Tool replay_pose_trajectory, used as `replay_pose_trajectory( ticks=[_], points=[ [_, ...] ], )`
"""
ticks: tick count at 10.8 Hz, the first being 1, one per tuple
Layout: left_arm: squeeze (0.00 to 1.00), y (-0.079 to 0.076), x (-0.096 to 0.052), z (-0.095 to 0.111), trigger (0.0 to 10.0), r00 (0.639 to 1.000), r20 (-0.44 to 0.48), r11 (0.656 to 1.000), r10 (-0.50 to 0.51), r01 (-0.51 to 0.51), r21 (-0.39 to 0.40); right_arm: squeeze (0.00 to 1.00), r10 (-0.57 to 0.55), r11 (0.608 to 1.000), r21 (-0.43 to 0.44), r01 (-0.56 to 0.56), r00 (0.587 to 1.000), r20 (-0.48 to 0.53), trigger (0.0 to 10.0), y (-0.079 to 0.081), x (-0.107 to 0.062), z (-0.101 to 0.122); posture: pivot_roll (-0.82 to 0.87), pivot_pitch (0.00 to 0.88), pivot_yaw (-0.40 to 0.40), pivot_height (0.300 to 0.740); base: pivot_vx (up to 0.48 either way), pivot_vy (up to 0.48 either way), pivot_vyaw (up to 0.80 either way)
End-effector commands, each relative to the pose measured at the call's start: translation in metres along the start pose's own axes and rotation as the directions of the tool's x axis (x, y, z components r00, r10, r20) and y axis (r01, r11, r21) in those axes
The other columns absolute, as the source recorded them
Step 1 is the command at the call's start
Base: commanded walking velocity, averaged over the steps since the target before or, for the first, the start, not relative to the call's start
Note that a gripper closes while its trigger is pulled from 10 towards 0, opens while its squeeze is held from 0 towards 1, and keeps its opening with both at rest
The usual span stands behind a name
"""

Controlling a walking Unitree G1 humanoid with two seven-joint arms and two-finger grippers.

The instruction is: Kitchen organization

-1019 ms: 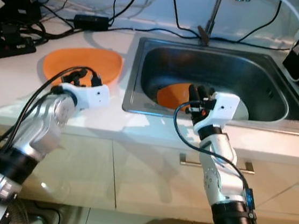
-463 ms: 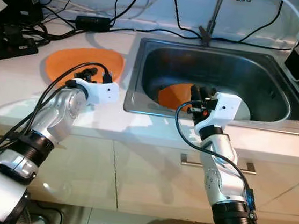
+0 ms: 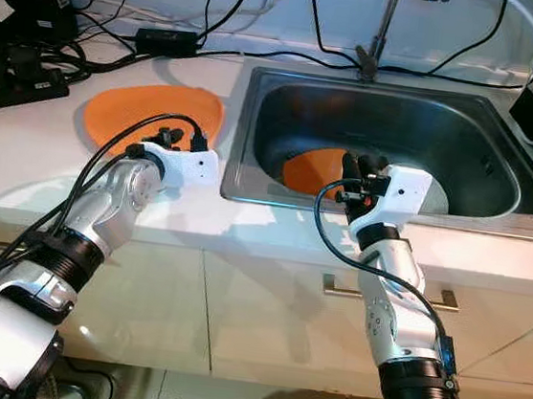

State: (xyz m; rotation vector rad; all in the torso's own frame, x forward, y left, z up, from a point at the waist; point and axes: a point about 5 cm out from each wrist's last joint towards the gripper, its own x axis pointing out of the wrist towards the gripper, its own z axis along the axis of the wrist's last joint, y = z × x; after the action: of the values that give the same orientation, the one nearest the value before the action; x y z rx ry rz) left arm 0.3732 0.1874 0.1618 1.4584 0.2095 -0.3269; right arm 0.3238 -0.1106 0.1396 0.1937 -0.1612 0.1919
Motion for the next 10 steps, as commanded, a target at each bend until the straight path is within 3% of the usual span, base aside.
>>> replay_pose_trajectory(
  ticks=[1, 7, 10],
  points=[
    [0.0, -0.007, 0.002, 0.003, 0.0, 0.999, 0.008, 0.999, -0.035, 0.035, 0.006, 0.0, -0.002, 1.0, -0.003, 0.002, 1.0, -0.001, 10.0, 0.0, 0.001, 0.002, 0.05, 0.0, 0.019, 0.74, 0.0, 0.0, 0.0],
    [0.0, -0.005, 0.004, 0.007, 0.0, 0.999, 0.03, 1.0, -0.023, 0.022, 0.02, 0.0, -0.02, 1.0, -0.006, 0.02, 1.0, 0.007, 10.0, -0.003, 0.003, 0.004, 0.04, 0.0, 0.029, 0.74, 0.0, 0.0, 0.0],
    [0.0, 0.013, 0.001, 0.019, 0.0, 0.991, 0.076, 0.992, 0.106, -0.111, 0.061, 0.0, -0.028, 1.0, -0.004, 0.028, 1.0, 0.007, 10.0, -0.003, 0.005, 0.005, 0.05, 0.0, 0.027, 0.74, 0.0, 0.0, 0.0]
  ],
)
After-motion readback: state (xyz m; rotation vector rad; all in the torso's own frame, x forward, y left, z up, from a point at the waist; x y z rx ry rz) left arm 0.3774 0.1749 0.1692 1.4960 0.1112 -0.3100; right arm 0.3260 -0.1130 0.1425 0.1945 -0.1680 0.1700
